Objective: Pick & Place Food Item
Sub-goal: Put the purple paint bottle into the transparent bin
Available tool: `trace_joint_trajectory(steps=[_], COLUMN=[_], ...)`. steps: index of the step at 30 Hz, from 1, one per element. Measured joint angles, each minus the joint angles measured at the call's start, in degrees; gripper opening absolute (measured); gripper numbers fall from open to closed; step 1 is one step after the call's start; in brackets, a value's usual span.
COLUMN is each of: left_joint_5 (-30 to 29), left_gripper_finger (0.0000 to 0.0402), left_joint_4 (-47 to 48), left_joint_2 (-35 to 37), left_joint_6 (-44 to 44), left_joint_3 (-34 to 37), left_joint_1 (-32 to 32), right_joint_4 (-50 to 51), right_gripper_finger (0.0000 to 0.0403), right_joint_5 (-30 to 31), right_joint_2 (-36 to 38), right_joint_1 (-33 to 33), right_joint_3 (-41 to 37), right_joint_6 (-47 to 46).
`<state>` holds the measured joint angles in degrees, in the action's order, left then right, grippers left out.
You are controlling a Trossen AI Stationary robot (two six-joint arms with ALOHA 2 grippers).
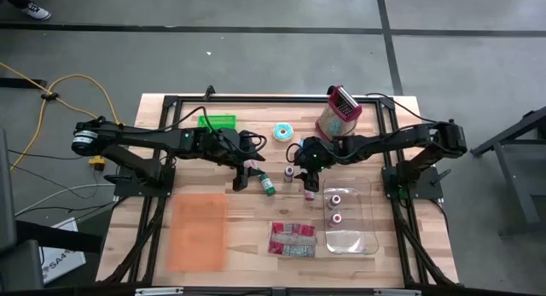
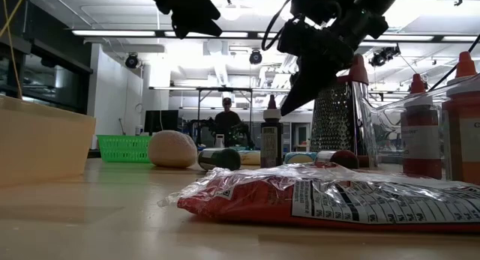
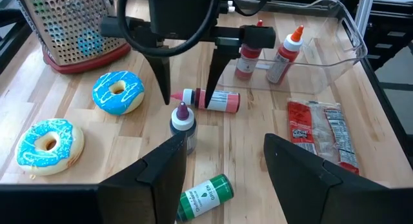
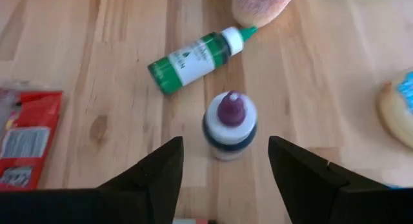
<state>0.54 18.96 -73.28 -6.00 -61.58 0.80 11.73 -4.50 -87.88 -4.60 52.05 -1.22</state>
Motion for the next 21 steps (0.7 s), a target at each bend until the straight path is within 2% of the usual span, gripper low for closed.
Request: trace_joint_trajectory(steps=[21], left_joint_5=[0.0], left_gripper_finger=[0.0199], left_joint_4=[-0.2], left_joint_2=[0.0], left_joint_6=[0.0], left_joint_3=[0.0], left_joint_1=[0.0], right_joint_4=[-6.1], right_gripper_finger=[0.0214], right_joint_5=[2.3], right_joint_2=[-3.5], right_joint_1=[1.0], right_joint_3=[0.0], right_joint_6=[-0.5])
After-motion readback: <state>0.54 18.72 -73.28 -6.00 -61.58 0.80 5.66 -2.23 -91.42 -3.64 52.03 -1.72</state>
